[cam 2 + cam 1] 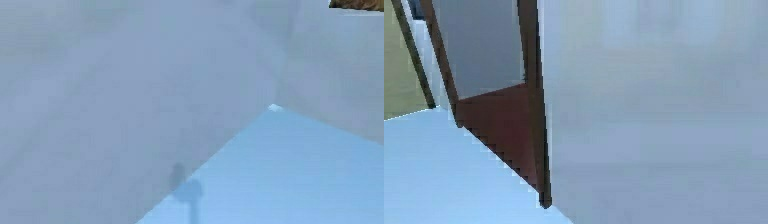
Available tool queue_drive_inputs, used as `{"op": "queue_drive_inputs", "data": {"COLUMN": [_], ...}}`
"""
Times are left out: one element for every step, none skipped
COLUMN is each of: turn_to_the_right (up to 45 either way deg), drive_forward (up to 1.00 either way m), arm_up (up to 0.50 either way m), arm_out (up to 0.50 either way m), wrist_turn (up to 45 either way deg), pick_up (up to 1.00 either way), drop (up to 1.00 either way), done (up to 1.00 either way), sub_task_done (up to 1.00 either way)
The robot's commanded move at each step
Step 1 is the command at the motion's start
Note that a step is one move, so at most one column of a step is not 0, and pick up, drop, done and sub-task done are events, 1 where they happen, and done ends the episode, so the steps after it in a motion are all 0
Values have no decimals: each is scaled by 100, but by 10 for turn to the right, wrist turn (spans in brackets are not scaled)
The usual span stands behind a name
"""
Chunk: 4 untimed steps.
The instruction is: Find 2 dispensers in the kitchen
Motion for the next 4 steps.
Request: {"op": "queue_drive_inputs", "data": {"turn_to_the_right": [-300,0,-90,0], "drive_forward": [0,100,0,35], "arm_up": [0,0,0,0], "arm_out": [0,0,0,0], "wrist_turn": [0,0,0,0], "pick_up": [0,0,0,0], "drop": [0,0,0,0], "done": [0,0,0,0], "sub_task_done": [0,0,0,0]}}
